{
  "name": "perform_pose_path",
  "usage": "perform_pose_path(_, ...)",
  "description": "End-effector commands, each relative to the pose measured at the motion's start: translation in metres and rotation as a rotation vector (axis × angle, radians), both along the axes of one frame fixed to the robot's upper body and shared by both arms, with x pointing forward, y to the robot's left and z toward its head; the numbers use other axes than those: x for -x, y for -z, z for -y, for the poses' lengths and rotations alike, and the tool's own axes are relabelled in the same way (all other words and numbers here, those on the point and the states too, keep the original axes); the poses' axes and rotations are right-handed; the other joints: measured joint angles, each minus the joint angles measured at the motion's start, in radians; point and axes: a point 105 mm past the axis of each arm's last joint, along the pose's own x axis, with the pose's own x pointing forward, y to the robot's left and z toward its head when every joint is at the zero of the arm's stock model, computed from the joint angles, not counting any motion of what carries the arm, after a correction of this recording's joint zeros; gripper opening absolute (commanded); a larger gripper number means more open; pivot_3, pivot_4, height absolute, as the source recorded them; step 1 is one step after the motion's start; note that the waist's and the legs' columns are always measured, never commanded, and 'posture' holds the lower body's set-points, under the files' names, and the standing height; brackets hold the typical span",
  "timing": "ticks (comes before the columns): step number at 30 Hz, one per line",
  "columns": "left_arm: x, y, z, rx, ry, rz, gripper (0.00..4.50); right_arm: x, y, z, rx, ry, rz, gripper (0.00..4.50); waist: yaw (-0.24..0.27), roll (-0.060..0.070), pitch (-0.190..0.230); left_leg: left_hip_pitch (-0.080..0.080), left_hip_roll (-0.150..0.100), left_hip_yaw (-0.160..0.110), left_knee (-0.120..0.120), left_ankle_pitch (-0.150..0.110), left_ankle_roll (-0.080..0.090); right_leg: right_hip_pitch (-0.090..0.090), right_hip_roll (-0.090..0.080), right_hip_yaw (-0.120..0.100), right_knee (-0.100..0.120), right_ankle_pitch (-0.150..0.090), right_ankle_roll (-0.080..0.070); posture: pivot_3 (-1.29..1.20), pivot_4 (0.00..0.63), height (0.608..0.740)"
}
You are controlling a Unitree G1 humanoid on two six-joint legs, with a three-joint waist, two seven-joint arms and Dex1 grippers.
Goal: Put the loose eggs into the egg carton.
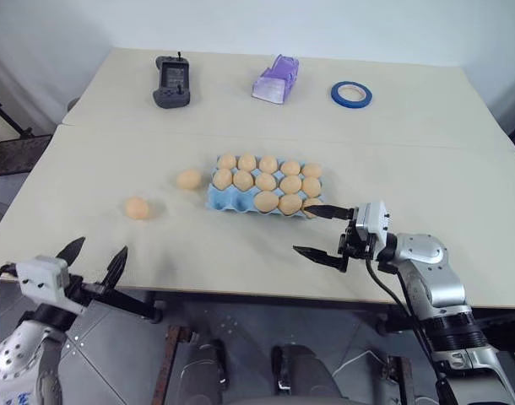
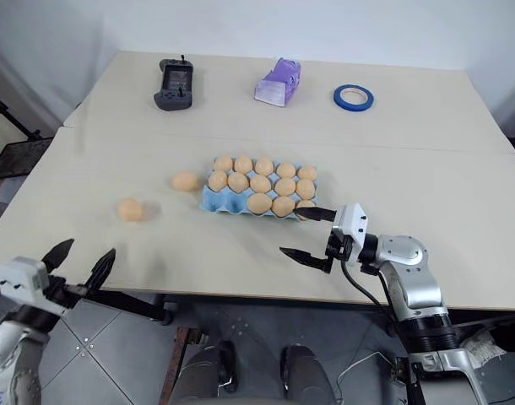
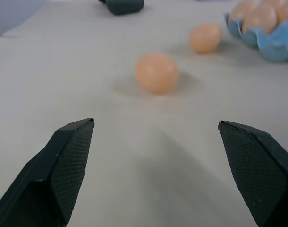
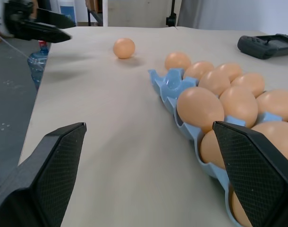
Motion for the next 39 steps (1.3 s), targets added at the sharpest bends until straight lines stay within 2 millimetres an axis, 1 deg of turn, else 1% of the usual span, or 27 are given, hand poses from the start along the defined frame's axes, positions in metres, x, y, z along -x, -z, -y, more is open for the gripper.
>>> perform_pose_path(1, -0.019, -0.013, 0.002, -0.019, 0.005, 0.034, 4.49, 0.000, -0.010, 0.001, -0.010, -0.003, 0.047, 4.50, -0.001, 0.000, 0.000, 0.000, 0.000, 0.000, 0.000, 0.000, 0.000, 0.000, 0.000, 0.000, 0.000, 0.001, 0.003, 0.00, 0.150, 0.740)
perform_pose_path(3, -0.033, -0.015, 0.005, -0.018, 0.014, 0.037, 4.49, 0.000, -0.009, 0.001, -0.009, 0.002, 0.048, 4.50, -0.001, 0.000, 0.000, 0.000, 0.000, 0.000, 0.000, 0.000, 0.000, 0.000, 0.000, 0.000, 0.000, 0.008, 0.015, 0.00, 0.150, 0.740)
perform_pose_path(4, -0.038, -0.016, 0.006, -0.033, 0.014, 0.032, 4.49, 0.000, -0.009, 0.001, -0.010, 0.004, 0.048, 4.50, -0.003, 0.000, 0.000, 0.000, 0.000, 0.001, -0.001, 0.000, 0.000, 0.000, 0.001, 0.000, 0.000, 0.008, 0.015, 0.00, 0.150, 0.740)
perform_pose_path(6, -0.056, -0.014, 0.015, -0.041, 0.029, 0.015, 4.49, 0.000, -0.009, 0.001, -0.019, 0.018, 0.050, 4.50, -0.002, 0.000, 0.000, 0.000, 0.000, 0.002, -0.002, 0.000, 0.000, -0.001, 0.001, 0.001, 0.000, 0.008, 0.015, 0.00, 0.150, 0.740)
perform_pose_path(7, -0.062, -0.013, 0.017, -0.048, 0.032, 0.005, 4.49, 0.000, -0.009, 0.000, -0.022, 0.022, 0.050, 4.50, -0.001, 0.000, 0.000, 0.000, 0.000, 0.002, -0.002, 0.000, 0.000, -0.002, 0.002, 0.001, 0.000, 0.008, 0.014, 0.00, 0.150, 0.740)
perform_pose_path(9, -0.080, -0.006, 0.016, -0.032, 0.016, -0.028, 4.49, 0.001, -0.008, -0.002, -0.029, 0.026, 0.051, 4.50, 0.001, 0.000, 0.000, 0.000, 0.001, 0.002, -0.003, 0.001, 0.000, -0.002, 0.002, 0.001, 0.001, 0.008, 0.014, 0.00, 0.150, 0.740)
perform_pose_path(11, -0.091, 0.000, 0.016, -0.036, 0.000, -0.059, 4.49, 0.002, -0.008, -0.004, -0.032, 0.027, 0.051, 4.50, -0.001, 0.000, 0.000, 0.000, 0.001, 0.002, -0.002, 0.001, 0.000, -0.002, 0.003, 0.001, 0.001, 0.008, 0.014, 0.00, 0.150, 0.740)
perform_pose_path(14, -0.098, 0.008, 0.015, -0.028, -0.020, -0.094, 4.49, 0.003, -0.008, -0.004, -0.035, 0.032, 0.050, 4.50, -0.002, 0.000, 0.000, 0.000, 0.001, 0.003, -0.001, 0.001, 0.001, -0.003, 0.003, 0.002, 0.002, 0.008, 0.015, 0.00, 0.150, 0.740)
perform_pose_path(15, -0.099, 0.009, 0.015, -0.033, -0.023, -0.100, 4.10, 0.003, -0.008, -0.004, -0.035, 0.034, 0.050, 4.50, -0.001, 0.000, 0.000, 0.000, 0.001, 0.003, -0.001, 0.001, 0.001, -0.003, 0.003, 0.002, 0.002, 0.008, 0.015, 0.00, 0.150, 0.740)
perform_pose_path(16, -0.099, 0.010, 0.017, -0.027, -0.011, -0.103, 3.92, 0.003, -0.008, -0.003, -0.036, 0.041, 0.050, 4.50, 0.001, 0.000, 0.000, 0.000, 0.001, 0.003, -0.001, 0.001, 0.001, -0.003, 0.003, 0.002, 0.002, 0.008, 0.015, 0.00, 0.150, 0.740)
perform_pose_path(18, -0.098, 0.008, 0.020, -0.023, 0.005, -0.087, 3.35, 0.002, -0.008, -0.001, -0.037, 0.052, 0.050, 4.50, 0.002, 0.000, 0.000, 0.000, 0.001, 0.003, -0.001, 0.001, 0.001, -0.003, 0.003, 0.002, 0.003, 0.008, 0.015, 0.00, 0.150, 0.740)
perform_pose_path(21, -0.094, -0.001, 0.029, -0.024, 0.065, -0.050, 2.43, 0.003, -0.007, 0.000, -0.041, 0.066, 0.047, 4.50, 0.002, 0.000, 0.000, 0.000, 0.001, 0.003, 0.001, 0.001, 0.000, -0.003, 0.003, 0.002, 0.005, 0.008, 0.015, 0.00, 0.150, 0.740)
perform_pose_path(23, -0.092, -0.013, 0.042, -0.043, 0.154, -0.009, 2.43, 0.004, -0.005, 0.002, -0.040, 0.079, 0.042, 4.50, 0.002, 0.000, 0.000, 0.000, 0.001, 0.003, 0.001, 0.001, 0.000, -0.003, 0.003, 0.002, 0.005, 0.008, 0.015, 0.00, 0.150, 0.740)
perform_pose_path(24, -0.092, -0.020, 0.052, -0.063, 0.215, 0.010, 2.43, 0.005, -0.005, 0.002, -0.038, 0.084, 0.040, 4.50, 0.002, 0.000, 0.000, 0.000, 0.001, 0.003, 0.002, 0.001, 0.000, -0.002, 0.003, 0.002, 0.005, 0.008, 0.015, 0.00, 0.150, 0.740)
perform_pose_path(26, -0.093, -0.028, 0.067, -0.090, 0.298, 0.027, 2.43, 0.005, -0.004, 0.004, -0.036, 0.091, 0.038, 4.50, 0.004, 0.000, 0.000, 0.000, 0.001, 0.003, 0.001, 0.001, 0.000, -0.002, 0.002, 0.002, 0.005, 0.008, 0.015, 0.00, 0.150, 0.740)
perform_pose_path(28, -0.094, -0.037, 0.093, -0.143, 0.442, 0.042, 2.43, 0.005, -0.004, 0.005, -0.035, 0.101, 0.038, 4.50, 0.007, 0.000, 0.000, 0.000, 0.001, 0.003, 0.001, 0.001, 0.000, -0.002, 0.002, 0.001, 0.005, 0.008, 0.015, 0.00, 0.150, 0.740)
perform_pose_path(31, -0.097, -0.039, 0.125, -0.209, 0.609, 0.028, 2.43, 0.005, -0.004, 0.006, -0.035, 0.115, 0.040, 4.50, 0.007, 0.000, 0.000, 0.000, 0.000, 0.003, 0.001, 0.001, 0.000, -0.002, 0.002, 0.001, 0.005, 0.008, 0.015, 0.00, 0.150, 0.740)
perform_pose_path(34, -0.108, -0.038, 0.153, -0.226, 0.718, 0.007, 2.43, 0.005, -0.005, 0.007, -0.039, 0.135, 0.048, 4.50, 0.008, 0.000, 0.000, 0.000, 0.000, 0.003, 0.001, 0.001, 0.000, -0.002, 0.002, 0.002, 0.005, 0.008, 0.015, 0.00, 0.150, 0.740)
perform_pose_path(36, -0.119, -0.039, 0.166, -0.214, 0.737, -0.011, 2.43, 0.005, -0.007, 0.008, -0.043, 0.155, 0.056, 4.50, 0.009, 0.000, 0.000, 0.000, 0.000, 0.003, 0.001, 0.001, 0.000, -0.002, 0.002, 0.002, 0.005, 0.008, 0.015, 0.00, 0.150, 0.740)
perform_pose_path(39, -0.126, -0.037, 0.183, -0.207, 0.806, -0.029, 2.43, 0.006, -0.010, 0.011, -0.055, 0.190, 0.071, 4.50, 0.002, 0.000, 0.000, 0.000, 0.000, 0.003, 0.002, 0.002, 0.001, -0.003, 0.004, 0.003, 0.005, 0.008, 0.015, 0.00, 0.150, 0.740)
